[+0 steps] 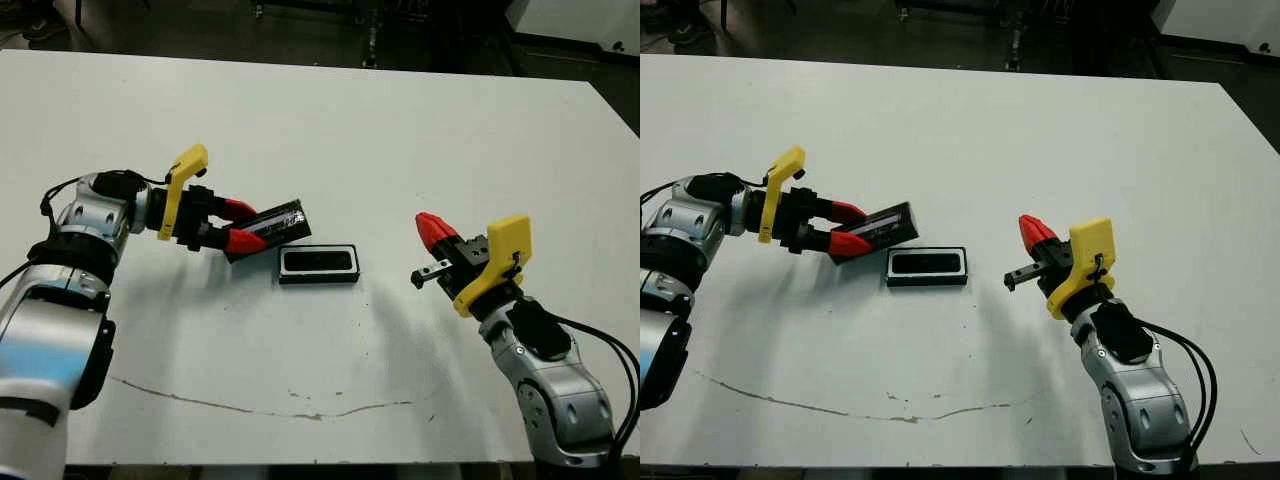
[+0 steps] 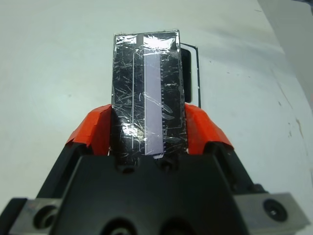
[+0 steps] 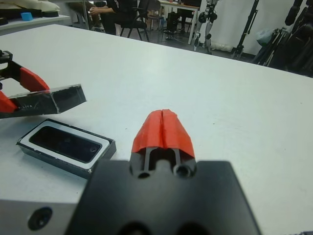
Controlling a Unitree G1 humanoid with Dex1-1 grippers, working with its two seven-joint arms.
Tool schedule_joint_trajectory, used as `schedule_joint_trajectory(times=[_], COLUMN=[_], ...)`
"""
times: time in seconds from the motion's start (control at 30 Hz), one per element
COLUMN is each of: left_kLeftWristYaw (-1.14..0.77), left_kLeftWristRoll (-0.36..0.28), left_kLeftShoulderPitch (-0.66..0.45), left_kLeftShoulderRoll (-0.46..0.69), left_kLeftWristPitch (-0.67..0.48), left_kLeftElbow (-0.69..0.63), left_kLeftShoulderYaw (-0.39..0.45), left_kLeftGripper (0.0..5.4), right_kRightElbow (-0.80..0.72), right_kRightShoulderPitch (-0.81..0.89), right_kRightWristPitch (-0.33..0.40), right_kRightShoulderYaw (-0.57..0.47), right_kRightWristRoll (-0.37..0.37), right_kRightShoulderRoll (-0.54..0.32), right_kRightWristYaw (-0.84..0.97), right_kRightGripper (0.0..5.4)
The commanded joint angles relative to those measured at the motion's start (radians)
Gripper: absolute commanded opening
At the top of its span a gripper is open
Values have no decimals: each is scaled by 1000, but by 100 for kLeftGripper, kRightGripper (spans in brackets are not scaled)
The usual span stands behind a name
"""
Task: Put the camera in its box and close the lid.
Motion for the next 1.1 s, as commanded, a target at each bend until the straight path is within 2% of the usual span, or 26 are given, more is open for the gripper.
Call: schedule_joint_trajectory(times=[0.03,0.3,0.57,0.73,0.93,1.1], left_kLeftWristYaw=[-10,51,73,78,78,49], left_kLeftWristRoll=[15,4,6,19,35,49], left_kLeftShoulderPitch=[-16,35,94,102,113,111], left_kLeftShoulderRoll=[-11,-41,-52,-44,-34,-31], left_kLeftWristPitch=[-21,-44,-55,12,19,49], left_kLeftElbow=[10,-42,-123,-143,-167,-171], left_kLeftShoulderYaw=[14,51,53,38,16,-11], left_kLeftGripper=[316,316,316,316,316,316], right_kRightElbow=[8,3,-4,1,2,14], right_kRightShoulderPitch=[0,3,11,13,15,16], right_kRightWristPitch=[4,9,14,-1,-4,-35], right_kRightShoulderYaw=[-2,-4,-11,-8,-9,-2], right_kRightWristRoll=[2,7,11,8,12,-6], right_kRightShoulderRoll=[-6,-4,-1,-5,0,-10], right_kRightWristYaw=[4,1,-4,0,0,8], right_kRightGripper=[0,0,0,0,0,0])
